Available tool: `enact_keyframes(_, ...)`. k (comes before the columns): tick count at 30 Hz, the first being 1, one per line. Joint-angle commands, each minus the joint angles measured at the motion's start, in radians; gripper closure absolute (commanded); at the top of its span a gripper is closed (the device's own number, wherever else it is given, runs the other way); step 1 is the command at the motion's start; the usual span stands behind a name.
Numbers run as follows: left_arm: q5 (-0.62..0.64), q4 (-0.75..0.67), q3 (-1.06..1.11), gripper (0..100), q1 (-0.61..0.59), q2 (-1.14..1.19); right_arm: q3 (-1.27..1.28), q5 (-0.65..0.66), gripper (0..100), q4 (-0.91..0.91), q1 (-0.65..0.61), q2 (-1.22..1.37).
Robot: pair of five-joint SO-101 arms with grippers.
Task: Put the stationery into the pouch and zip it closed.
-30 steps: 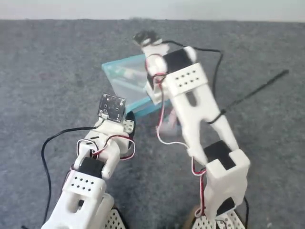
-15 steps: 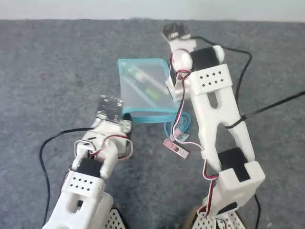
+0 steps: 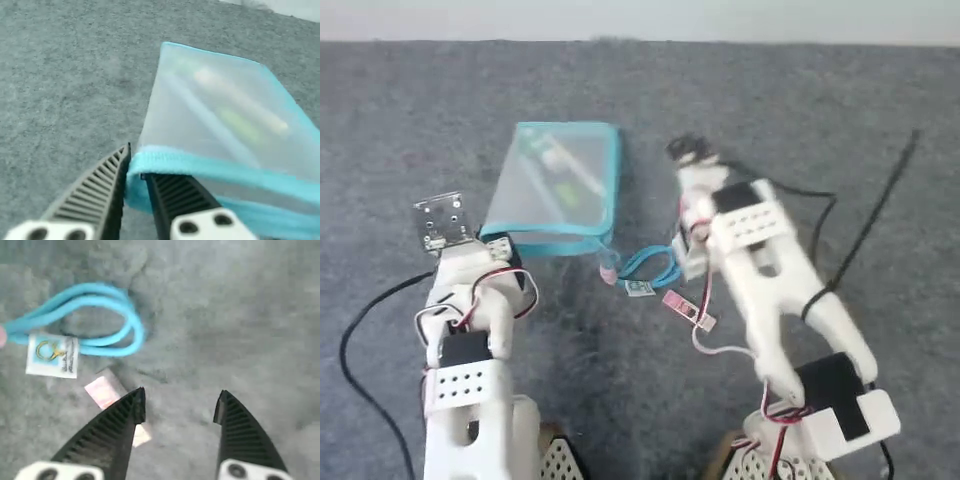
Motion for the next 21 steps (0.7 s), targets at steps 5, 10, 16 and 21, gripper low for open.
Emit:
enact_keyframes(5,0.025,-0.035,-0.065,99,-0.015,-0.031,0.044,0.077,77.1,0.067,-0.134,-0.073)
enact_keyframes(10,0.025,-0.035,-0.065,99,-0.014,-0.031,0.114,0.157,76.9,0.058,-0.124,-0.074)
enact_keyframes(16,0.021,-0.034,-0.061,99,-0.014,-0.028,0.192,0.173,77.2,-0.041,-0.125,-0.076)
enact_keyframes(21,0.021,-0.034,-0.061,99,-0.014,-0.025,0.272,0.199,77.2,-0.048,-0.128,-0.211)
